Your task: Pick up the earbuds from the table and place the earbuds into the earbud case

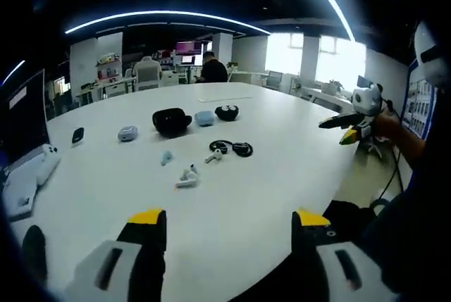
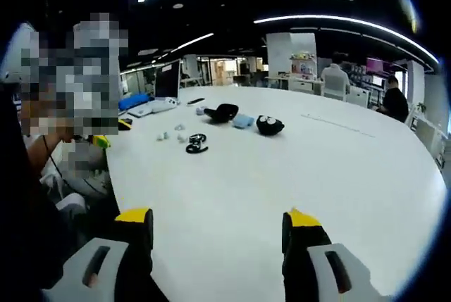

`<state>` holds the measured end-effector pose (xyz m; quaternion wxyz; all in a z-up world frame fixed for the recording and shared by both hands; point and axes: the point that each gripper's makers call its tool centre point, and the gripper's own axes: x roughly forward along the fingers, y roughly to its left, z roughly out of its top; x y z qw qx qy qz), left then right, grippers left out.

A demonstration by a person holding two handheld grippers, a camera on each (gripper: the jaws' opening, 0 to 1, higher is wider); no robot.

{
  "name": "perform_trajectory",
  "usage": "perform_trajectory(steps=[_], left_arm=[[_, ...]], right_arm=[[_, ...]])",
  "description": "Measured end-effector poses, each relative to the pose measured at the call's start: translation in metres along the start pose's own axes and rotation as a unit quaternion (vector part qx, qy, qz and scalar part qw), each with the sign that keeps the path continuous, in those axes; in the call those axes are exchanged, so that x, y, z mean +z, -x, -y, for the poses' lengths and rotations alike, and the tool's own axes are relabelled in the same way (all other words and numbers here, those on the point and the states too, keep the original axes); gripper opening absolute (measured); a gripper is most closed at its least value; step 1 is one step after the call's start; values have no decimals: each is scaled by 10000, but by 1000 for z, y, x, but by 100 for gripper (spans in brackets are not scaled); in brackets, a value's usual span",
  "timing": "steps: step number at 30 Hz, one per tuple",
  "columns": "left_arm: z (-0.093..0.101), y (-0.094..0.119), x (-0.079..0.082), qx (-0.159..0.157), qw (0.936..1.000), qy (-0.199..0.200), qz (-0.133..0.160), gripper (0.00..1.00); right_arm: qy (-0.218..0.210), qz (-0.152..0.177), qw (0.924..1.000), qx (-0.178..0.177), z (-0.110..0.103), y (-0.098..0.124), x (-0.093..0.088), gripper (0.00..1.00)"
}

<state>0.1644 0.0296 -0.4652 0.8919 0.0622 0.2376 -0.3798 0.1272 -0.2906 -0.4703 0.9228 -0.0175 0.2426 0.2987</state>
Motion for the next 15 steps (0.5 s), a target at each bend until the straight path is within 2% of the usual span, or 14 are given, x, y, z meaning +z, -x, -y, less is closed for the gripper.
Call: perform_trajectory(steps=[5,8,15], left_arm=[[-9,9,-1,36,9997,167,181,73],[-19,18,0,60,9980,434,451,73],[-27,26,-6,59,9959,626,645,73]], right_arm=[[-7,44,10000,22,-1,-1,16,70],[49,63,10000,53,-2,-4,28,69],[314,30,9992,249,-3,-29,62,66]])
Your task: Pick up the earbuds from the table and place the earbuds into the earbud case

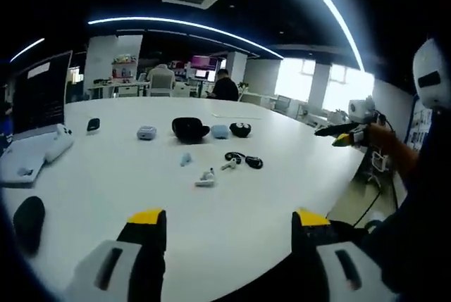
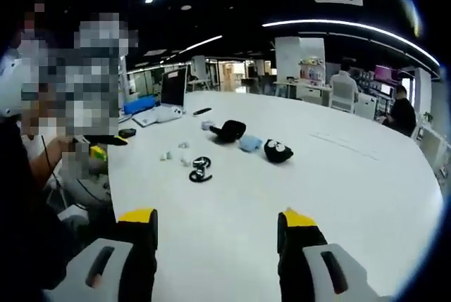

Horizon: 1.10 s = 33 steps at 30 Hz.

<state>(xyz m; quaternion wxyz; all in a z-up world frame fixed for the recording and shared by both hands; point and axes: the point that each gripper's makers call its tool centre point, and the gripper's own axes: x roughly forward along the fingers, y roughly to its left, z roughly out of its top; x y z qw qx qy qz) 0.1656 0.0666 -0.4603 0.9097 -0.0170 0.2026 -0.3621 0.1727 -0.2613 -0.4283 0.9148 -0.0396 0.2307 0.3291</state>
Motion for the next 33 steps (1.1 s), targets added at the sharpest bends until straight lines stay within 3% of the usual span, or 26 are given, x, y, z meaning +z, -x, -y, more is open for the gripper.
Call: perform_trajectory(steps=[8,14,18,26,28,33], left_arm=[[0,6,-2,-23,9997,113,218,73],[7,7,-12,-135,9995,201,225,73],[4,7,-16,-109,9992,279,258,72],[0,8,-15,-70,9985,404,353,70],[1,5,-15,-96,9986,405,338,70],[4,1,-14,-152,9986,378,329,70]], right_arm=[[425,-97,9985,338,2,-50,46,61],[513,-153,9970,553,-1,-93,71,57],[792,-331,9938,712,-7,-126,83,54],[1293,-465,9870,830,-8,-191,122,50],[1314,-472,9868,824,0,-205,130,49],[1328,-623,9861,784,7,-243,139,49]])
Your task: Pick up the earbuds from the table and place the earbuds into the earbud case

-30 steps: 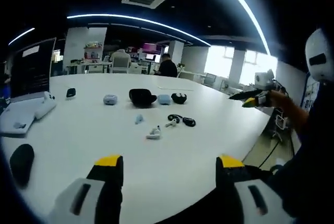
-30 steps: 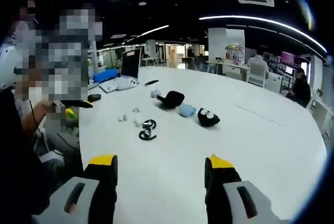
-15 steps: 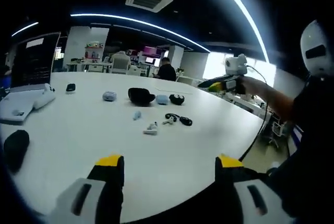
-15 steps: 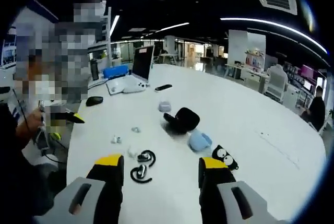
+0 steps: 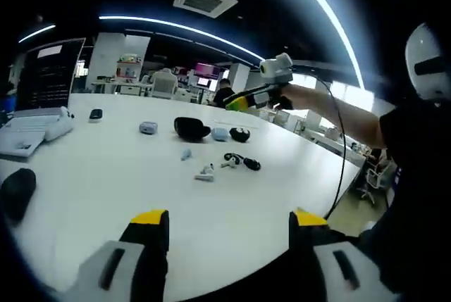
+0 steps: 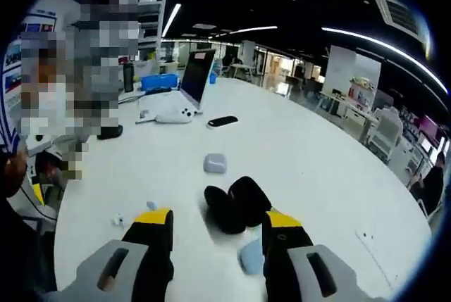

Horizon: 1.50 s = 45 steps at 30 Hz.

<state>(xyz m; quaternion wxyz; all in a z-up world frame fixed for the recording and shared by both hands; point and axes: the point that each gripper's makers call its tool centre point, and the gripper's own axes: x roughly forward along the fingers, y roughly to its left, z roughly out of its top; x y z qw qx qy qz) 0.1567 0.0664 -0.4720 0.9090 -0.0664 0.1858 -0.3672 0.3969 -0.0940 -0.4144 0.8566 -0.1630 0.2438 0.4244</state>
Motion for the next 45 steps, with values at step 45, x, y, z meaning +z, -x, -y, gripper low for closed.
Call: perform_trajectory(steps=[45], left_arm=[[2,16,-14,52,9998,155,-143,69]], right_arm=[[-57,-1654,9818,936,44,-107,-49,21]])
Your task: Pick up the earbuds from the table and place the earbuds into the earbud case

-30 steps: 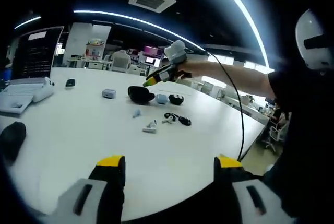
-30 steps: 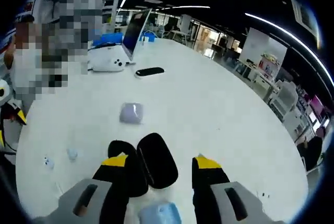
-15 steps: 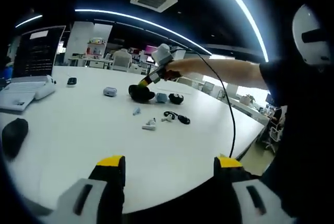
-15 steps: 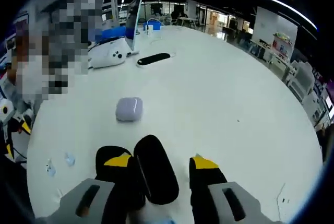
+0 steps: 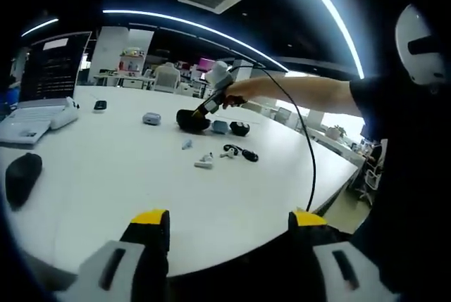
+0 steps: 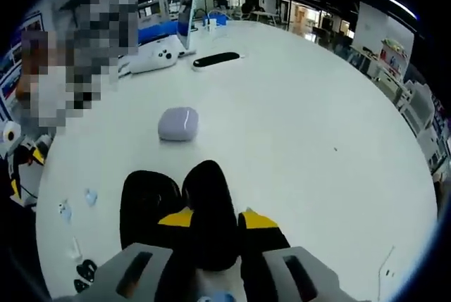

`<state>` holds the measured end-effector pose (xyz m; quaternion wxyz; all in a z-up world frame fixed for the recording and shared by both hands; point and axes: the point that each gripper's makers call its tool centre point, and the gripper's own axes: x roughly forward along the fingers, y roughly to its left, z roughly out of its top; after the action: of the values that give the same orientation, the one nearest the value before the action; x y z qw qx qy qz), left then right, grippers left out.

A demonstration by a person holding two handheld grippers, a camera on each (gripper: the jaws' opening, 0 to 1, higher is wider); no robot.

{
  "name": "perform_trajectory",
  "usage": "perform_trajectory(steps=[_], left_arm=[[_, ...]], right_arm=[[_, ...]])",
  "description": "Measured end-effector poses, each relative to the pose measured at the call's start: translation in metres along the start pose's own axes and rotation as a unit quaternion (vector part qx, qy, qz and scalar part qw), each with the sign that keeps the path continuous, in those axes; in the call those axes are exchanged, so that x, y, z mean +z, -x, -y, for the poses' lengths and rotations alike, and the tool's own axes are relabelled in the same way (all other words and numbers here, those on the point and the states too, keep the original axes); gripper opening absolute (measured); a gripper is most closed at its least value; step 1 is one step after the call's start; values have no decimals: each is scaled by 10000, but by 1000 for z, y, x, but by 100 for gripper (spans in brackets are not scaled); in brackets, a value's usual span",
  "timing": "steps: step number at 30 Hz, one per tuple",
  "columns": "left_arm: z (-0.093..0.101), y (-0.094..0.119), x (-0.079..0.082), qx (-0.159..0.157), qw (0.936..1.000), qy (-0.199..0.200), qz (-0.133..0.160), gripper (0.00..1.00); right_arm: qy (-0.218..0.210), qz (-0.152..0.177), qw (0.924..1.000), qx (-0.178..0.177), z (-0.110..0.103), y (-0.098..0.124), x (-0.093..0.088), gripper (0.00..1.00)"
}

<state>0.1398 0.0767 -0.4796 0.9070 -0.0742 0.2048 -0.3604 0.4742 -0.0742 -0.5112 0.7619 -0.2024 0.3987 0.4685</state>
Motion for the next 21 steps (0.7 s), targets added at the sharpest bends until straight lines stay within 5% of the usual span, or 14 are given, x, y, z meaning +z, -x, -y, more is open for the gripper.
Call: perform_trajectory(steps=[10,21], left_arm=[[5,0,0,-14,10000,-66,5,69],[14,5,0,-30,9999,-95,52,68]], right_arm=[[-186,429,9989,45,-2,18,12,8],[-89,359,9993,-4,-19,26,8,6]])
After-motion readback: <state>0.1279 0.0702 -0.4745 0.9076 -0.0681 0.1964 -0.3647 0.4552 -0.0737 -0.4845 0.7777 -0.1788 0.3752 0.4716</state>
